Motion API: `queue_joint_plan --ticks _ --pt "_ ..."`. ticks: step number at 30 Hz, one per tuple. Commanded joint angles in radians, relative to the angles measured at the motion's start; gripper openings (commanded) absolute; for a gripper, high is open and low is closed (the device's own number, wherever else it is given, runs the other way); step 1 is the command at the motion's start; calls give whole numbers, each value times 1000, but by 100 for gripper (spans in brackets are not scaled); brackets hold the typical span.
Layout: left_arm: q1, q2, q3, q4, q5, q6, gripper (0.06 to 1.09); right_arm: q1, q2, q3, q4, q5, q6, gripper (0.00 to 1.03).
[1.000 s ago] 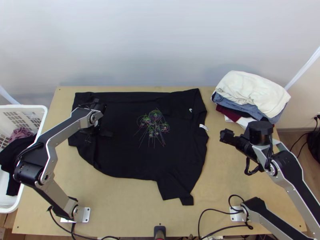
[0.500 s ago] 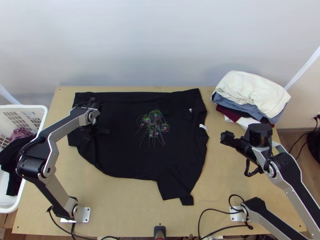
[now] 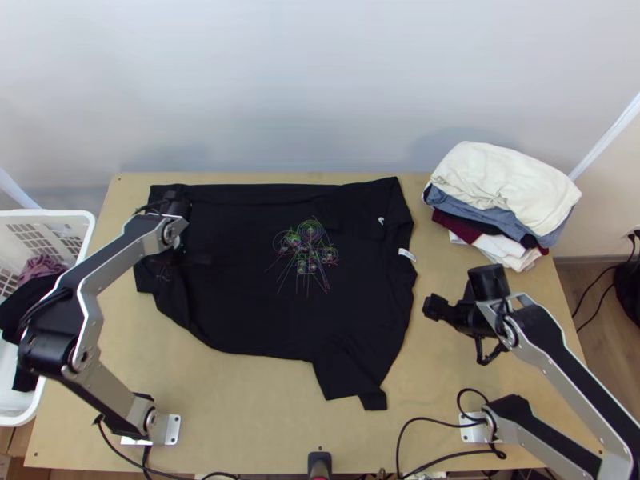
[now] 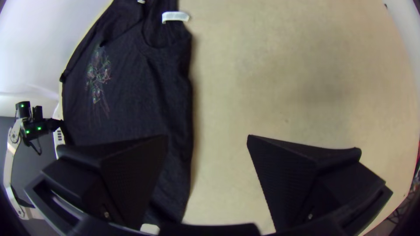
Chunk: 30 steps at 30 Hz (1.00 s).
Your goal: Fold the t-shirt
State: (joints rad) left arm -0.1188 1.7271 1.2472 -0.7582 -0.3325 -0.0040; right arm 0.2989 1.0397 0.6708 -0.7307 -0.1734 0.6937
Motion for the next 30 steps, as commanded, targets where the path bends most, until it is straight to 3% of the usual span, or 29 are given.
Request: queue_joint_plan --ticks 1,20,24,30 --pt "16 -66 -2 -30 -5 -25 10 -23 71 -14 -6 -55 21 81" --pt "56 -205 -42 -86 13 -50 10 74 174 -11 40 -89 21 81" --pt "68 -219 -52 -90 12 -48 10 98 209 -13 79 -100 35 53" --pt "82 -233 -51 -98 12 -45 10 151 260 4 93 -101 49 52"
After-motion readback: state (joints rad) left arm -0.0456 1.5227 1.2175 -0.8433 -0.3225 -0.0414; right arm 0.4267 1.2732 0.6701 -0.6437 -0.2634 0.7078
